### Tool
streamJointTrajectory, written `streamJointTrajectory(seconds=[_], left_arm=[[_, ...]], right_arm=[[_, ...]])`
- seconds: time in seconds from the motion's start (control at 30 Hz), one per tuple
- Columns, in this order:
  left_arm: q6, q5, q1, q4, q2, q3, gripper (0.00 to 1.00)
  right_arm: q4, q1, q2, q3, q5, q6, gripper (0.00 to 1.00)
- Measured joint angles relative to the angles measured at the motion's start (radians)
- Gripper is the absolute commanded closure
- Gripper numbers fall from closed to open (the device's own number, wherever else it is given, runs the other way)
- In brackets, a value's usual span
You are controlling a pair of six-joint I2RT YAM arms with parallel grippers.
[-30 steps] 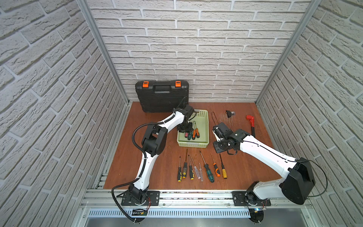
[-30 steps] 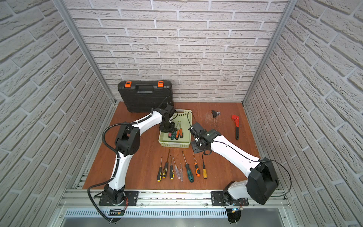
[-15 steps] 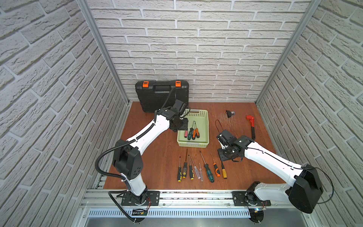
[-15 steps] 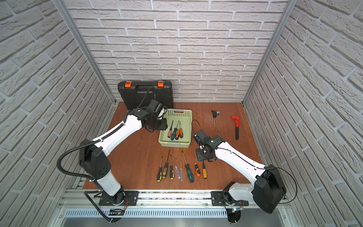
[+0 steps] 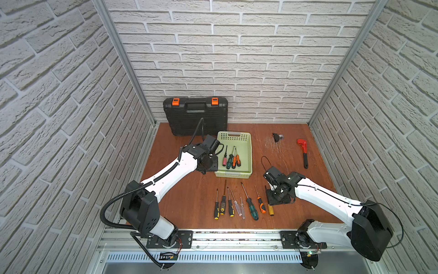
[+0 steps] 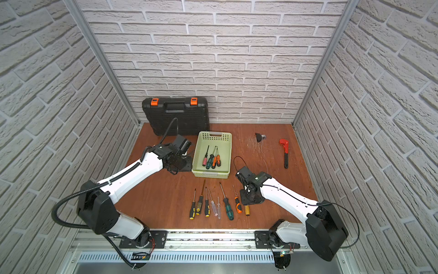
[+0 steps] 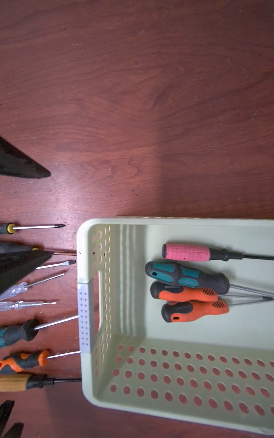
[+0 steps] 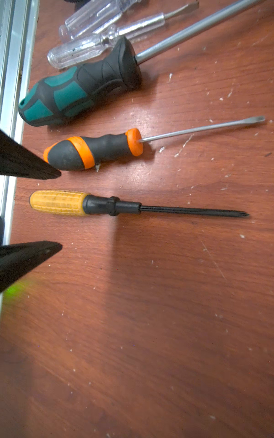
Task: Put the screwdriver in the bin
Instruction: Pick up the screwdriver from the bottom-center of the table.
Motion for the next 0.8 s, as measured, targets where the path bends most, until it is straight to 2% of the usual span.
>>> streamJointTrajectory(seconds=[0.37, 0.57, 0.7, 0.8], left_arm=[[-0.01, -0.012, 0.027, 0.025, 0.0, -0.058, 0.5], [-0.011, -0.012, 0.045, 0.031, -0.006, -0.069, 0.5], [-0.011, -0.012, 0.051, 0.038, -0.011, -0.069, 0.5], [-0.011, -0.012, 0.055, 0.039, -0.011, -0.069, 0.49]], right_arm=[[0.095, 0.008, 0.1, -0.064, -0.048, 0.029, 0.64], [0.125, 0.01, 0.126, -0.079, -0.055, 0.04, 0.76], [0.127, 0.01, 0.124, -0.08, -0.055, 0.045, 0.91], [0.127, 0.01, 0.117, -0.082, -0.054, 0.048, 0.95]])
